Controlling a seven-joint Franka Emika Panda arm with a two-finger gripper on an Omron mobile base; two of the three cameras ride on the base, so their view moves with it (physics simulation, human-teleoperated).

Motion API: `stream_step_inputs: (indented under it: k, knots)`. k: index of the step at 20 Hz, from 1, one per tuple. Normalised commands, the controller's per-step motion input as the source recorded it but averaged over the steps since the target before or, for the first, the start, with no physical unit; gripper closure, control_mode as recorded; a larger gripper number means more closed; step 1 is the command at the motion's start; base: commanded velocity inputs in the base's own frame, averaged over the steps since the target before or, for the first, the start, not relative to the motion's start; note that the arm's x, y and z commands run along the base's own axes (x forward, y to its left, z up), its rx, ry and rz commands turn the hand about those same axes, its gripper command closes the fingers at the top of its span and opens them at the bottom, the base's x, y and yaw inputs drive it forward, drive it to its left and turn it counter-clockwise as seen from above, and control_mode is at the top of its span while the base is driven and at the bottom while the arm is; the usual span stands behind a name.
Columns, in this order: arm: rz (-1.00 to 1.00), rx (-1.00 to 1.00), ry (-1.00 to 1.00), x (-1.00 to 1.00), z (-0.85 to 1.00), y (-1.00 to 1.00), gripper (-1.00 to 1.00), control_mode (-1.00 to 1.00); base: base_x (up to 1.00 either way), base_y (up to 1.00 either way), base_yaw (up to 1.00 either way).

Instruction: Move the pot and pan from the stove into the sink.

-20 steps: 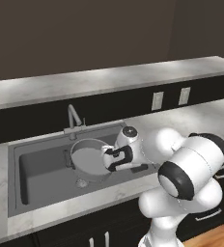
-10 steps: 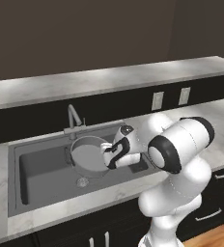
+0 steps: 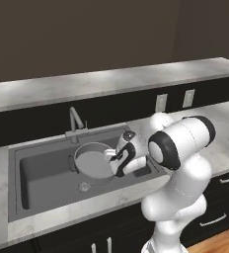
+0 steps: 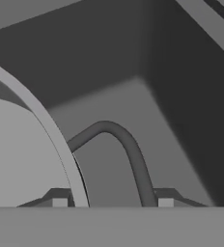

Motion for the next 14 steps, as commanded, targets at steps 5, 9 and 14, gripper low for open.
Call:
stream_step_inputs:
  k: [5,9,14]
  knots:
    - [-0.02,-0.08,-0.01,0.28,-0.27,0.0,1.0,-1.0,0.0,0.0,0.0]
    - [-0.03,-0.07,-0.02,0.35,-0.24,0.01,1.0,-1.0,0.0,0.0,0.0]
    - [-0.02,-0.07,-0.01,0.19,-0.24,0.0,1.0,-1.0,0.0,0.0,0.0]
